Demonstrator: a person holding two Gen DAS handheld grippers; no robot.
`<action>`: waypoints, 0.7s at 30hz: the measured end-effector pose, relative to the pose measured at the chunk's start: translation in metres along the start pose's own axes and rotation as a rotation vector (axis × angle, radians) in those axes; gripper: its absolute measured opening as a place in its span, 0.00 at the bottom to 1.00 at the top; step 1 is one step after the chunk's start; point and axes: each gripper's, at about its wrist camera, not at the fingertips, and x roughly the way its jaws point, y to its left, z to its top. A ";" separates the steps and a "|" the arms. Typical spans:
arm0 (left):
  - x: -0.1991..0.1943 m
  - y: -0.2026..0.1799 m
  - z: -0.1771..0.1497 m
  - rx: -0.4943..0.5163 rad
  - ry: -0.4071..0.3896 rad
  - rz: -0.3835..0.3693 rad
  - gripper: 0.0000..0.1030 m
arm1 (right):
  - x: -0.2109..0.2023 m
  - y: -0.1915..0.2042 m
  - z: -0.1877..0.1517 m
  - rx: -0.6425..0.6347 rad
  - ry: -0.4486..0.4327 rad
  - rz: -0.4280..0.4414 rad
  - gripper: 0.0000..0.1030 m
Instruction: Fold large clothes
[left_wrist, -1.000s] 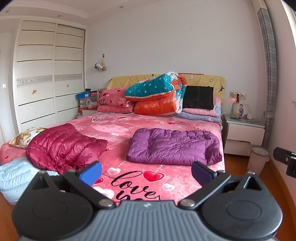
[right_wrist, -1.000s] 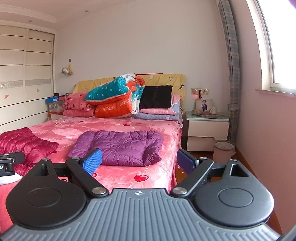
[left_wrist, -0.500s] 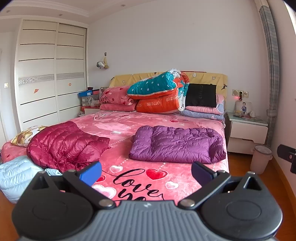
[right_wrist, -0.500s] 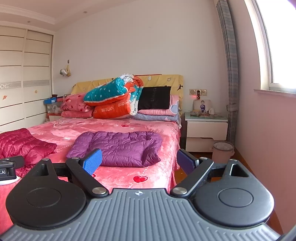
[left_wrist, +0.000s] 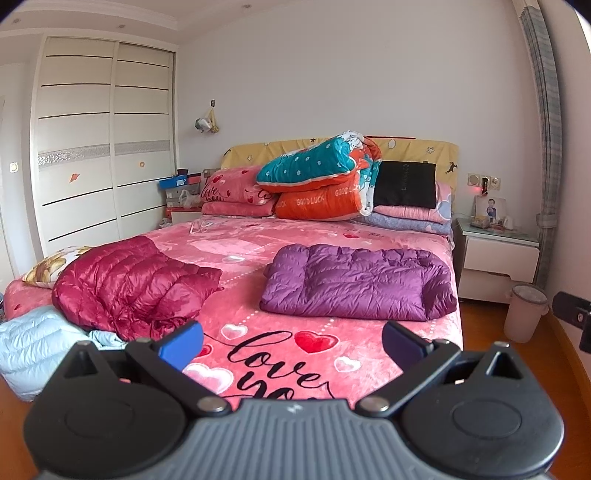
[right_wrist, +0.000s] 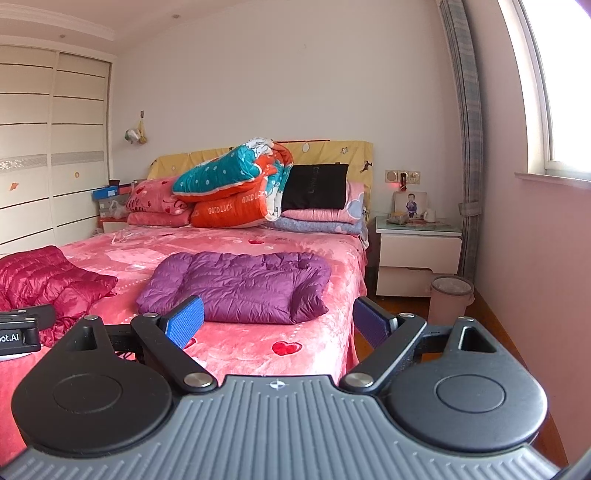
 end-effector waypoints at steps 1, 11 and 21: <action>0.000 0.000 -0.001 0.000 0.000 0.002 0.99 | 0.001 -0.001 -0.001 -0.001 0.002 0.001 1.00; 0.008 0.001 -0.005 -0.006 0.004 0.002 0.99 | 0.009 -0.008 -0.002 -0.003 0.019 0.009 1.00; 0.024 -0.001 -0.013 -0.009 0.025 0.005 0.99 | 0.021 -0.017 -0.004 -0.005 0.047 0.025 1.00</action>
